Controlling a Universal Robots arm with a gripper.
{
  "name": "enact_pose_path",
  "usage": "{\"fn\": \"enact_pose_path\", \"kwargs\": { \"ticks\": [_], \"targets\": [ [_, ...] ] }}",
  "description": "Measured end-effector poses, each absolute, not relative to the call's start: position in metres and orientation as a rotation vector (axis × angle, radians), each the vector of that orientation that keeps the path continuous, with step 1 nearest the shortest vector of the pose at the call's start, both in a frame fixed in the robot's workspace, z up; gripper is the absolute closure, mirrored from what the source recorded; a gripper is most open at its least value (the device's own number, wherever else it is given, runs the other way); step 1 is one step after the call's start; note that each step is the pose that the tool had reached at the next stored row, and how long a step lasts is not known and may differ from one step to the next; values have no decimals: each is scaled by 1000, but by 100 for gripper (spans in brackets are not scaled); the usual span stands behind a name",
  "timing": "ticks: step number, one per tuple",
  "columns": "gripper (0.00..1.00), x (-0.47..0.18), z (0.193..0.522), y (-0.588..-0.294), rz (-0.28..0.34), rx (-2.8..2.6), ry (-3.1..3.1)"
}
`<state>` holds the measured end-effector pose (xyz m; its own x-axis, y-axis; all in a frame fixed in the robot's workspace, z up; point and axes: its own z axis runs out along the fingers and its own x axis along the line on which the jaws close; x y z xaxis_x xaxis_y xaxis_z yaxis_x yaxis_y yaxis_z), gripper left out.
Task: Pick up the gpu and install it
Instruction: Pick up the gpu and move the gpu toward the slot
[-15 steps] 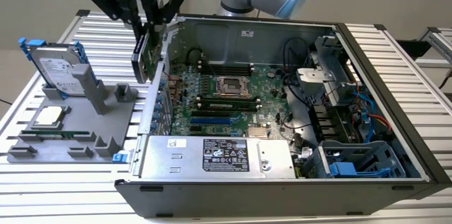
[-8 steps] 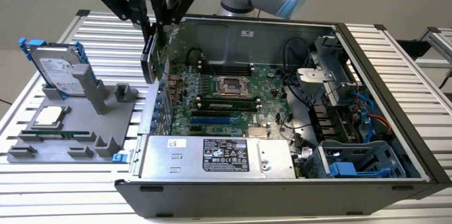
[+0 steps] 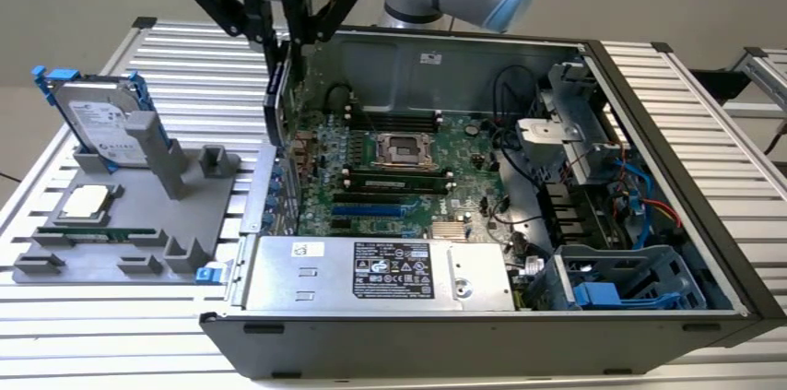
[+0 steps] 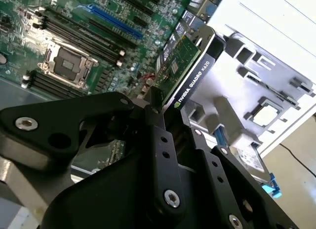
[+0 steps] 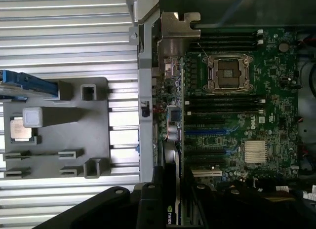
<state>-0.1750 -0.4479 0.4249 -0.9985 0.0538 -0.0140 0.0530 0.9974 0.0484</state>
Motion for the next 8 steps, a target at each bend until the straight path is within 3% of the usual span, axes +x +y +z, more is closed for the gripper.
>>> {"fn": "enact_pose_path", "kwargs": {
  "ticks": [8],
  "targets": [
    [100,-161,425,-448,75,84,3124]
  ]
}}
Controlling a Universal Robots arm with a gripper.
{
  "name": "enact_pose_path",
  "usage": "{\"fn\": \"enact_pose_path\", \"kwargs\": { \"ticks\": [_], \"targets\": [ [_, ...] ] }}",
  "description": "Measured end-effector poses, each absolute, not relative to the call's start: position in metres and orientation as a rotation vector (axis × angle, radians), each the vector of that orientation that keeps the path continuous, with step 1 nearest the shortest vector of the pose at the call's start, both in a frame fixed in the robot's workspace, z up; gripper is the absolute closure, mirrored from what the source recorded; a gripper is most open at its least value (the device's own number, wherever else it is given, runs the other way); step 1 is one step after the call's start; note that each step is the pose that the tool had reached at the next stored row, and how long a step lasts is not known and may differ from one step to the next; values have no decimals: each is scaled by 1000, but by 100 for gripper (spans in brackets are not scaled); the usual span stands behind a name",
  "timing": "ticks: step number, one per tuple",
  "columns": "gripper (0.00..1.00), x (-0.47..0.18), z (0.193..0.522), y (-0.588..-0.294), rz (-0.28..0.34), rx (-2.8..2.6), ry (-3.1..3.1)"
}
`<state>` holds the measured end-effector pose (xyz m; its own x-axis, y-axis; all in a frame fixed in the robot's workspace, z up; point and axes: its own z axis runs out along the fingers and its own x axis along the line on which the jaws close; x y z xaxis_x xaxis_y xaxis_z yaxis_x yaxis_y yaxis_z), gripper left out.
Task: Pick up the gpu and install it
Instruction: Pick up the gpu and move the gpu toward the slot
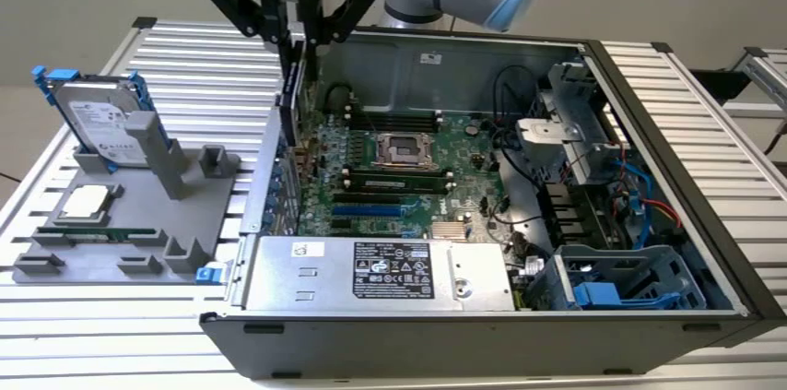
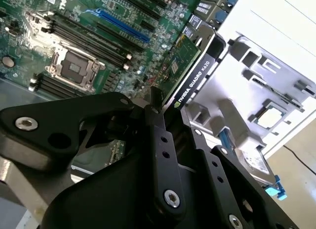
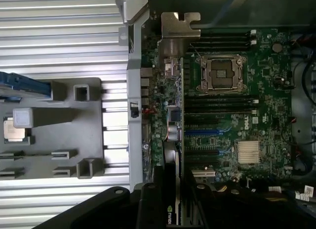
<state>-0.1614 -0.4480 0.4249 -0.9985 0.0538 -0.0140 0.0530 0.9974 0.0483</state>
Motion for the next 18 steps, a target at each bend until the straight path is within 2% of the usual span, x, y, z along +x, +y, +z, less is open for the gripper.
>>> {"fn": "enact_pose_path", "kwargs": {
  "ticks": [18],
  "targets": [
    [100,-131,425,-448,75,84,3124]
  ]
}}
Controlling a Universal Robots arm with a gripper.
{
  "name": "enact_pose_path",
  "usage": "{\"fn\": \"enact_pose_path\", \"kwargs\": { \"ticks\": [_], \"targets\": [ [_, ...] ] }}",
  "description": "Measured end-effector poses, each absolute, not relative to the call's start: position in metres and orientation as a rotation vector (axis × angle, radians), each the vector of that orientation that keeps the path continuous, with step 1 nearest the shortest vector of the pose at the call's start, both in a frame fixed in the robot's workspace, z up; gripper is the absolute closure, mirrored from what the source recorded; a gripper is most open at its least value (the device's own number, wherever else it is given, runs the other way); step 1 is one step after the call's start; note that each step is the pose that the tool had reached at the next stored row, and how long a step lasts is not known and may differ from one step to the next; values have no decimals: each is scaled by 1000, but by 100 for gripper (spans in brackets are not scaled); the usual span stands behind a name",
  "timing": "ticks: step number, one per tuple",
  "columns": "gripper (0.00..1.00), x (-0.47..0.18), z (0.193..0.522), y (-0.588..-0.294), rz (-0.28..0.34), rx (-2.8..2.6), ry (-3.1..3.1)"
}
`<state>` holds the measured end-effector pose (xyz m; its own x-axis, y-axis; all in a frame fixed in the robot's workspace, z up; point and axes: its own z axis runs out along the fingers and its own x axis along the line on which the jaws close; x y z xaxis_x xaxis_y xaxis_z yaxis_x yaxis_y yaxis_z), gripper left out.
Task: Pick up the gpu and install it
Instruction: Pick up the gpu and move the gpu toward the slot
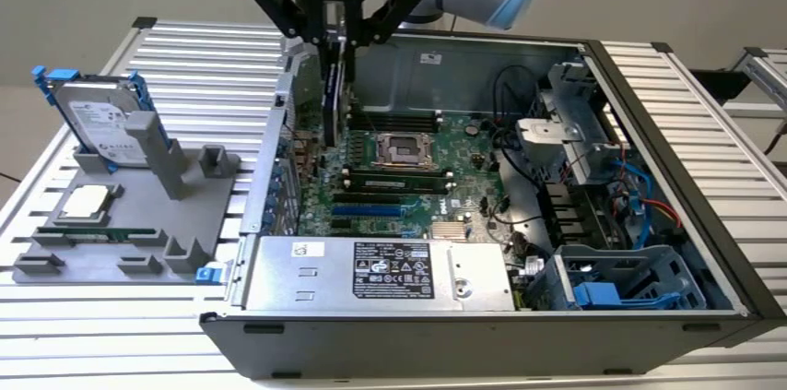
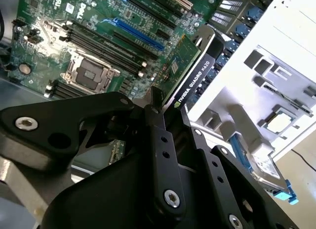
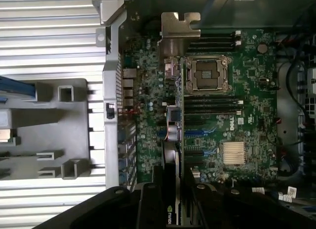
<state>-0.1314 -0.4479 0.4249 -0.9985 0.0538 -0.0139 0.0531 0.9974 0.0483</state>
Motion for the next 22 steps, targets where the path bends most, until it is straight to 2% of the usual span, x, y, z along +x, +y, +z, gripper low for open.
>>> {"fn": "enact_pose_path", "kwargs": {
  "ticks": [22],
  "targets": [
    [100,-91,425,-448,75,84,3125]
  ]
}}
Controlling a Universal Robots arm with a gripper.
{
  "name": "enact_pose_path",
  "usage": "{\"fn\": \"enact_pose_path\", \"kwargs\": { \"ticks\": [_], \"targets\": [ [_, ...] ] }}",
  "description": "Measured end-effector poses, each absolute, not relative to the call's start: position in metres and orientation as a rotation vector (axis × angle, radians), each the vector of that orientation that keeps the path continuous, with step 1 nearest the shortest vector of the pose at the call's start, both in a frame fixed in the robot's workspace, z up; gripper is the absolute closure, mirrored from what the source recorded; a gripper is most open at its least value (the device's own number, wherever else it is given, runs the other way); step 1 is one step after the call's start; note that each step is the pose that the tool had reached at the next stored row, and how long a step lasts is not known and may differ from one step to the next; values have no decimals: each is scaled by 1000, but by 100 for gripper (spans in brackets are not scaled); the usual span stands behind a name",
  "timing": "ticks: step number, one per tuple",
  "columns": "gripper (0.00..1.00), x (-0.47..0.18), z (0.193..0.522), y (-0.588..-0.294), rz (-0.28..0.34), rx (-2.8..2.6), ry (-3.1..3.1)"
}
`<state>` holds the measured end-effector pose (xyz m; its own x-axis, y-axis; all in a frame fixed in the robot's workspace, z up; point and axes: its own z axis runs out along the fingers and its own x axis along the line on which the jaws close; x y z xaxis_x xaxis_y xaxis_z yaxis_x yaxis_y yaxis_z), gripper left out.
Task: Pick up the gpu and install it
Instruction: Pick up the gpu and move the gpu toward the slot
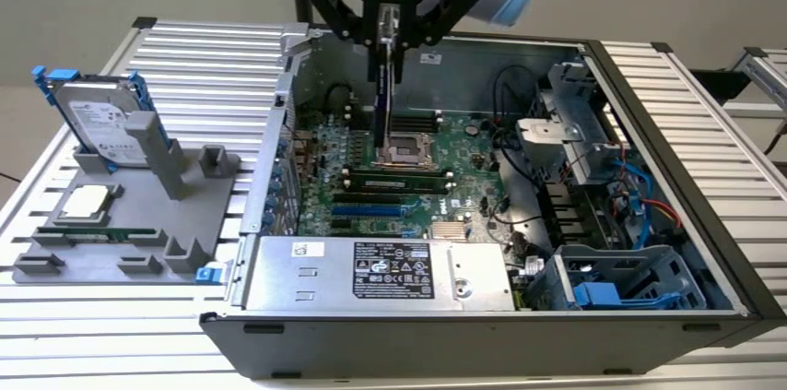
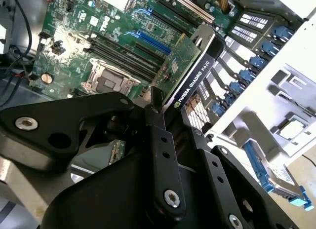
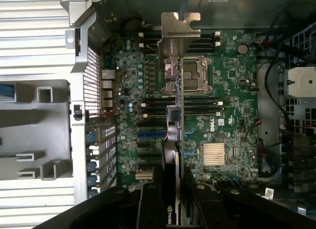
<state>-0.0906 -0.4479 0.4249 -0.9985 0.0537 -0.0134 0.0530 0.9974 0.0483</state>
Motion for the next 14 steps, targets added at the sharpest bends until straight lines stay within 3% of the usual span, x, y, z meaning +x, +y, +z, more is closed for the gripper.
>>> {"fn": "enact_pose_path", "kwargs": {
  "ticks": [14],
  "targets": [
    [100,-64,425,-448,75,84,3126]
  ]
}}
